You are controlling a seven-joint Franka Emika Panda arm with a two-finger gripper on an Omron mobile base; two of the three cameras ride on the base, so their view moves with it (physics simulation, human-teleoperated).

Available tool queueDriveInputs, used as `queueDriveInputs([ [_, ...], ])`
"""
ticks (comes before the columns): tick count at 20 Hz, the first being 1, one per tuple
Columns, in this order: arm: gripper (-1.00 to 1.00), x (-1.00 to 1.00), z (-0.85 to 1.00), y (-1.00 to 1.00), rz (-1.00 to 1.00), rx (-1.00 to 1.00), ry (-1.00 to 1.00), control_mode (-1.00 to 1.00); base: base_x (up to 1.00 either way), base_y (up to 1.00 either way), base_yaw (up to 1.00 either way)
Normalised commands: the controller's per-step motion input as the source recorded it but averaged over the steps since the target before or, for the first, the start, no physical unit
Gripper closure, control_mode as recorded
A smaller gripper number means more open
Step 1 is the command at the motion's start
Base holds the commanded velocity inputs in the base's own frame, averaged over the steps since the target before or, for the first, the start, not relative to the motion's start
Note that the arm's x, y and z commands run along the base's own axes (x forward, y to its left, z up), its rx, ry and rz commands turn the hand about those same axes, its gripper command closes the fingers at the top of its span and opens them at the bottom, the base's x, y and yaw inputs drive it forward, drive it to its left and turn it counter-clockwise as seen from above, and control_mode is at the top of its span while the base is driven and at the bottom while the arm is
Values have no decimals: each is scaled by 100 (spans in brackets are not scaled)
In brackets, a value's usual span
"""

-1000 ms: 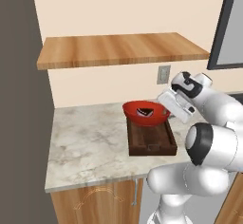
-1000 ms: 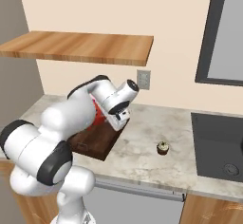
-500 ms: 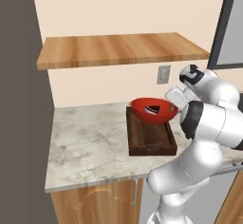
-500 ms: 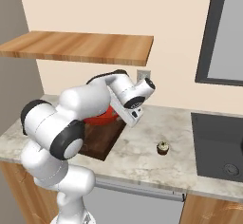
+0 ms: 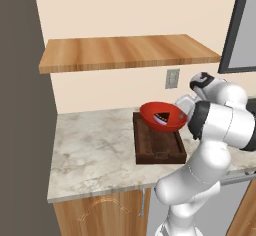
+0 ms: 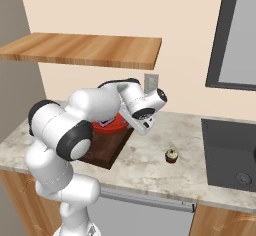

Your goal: Place the bowl with cake and the cupcake onto the tray.

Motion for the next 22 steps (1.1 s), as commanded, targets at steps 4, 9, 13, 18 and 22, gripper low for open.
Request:
queueDriveInputs([
  [4,100,28,-14,0,0,0,0,-100,0,0,0],
  [9,100,32,-23,0,0,0,-1,-100,0,0,0],
  [13,100,28,-30,0,0,-3,-4,-100,0,0,0],
  [18,100,24,-27,0,0,-2,-4,-100,0,0,0],
  [22,100,19,-19,0,0,0,-3,-100,0,0,0],
])
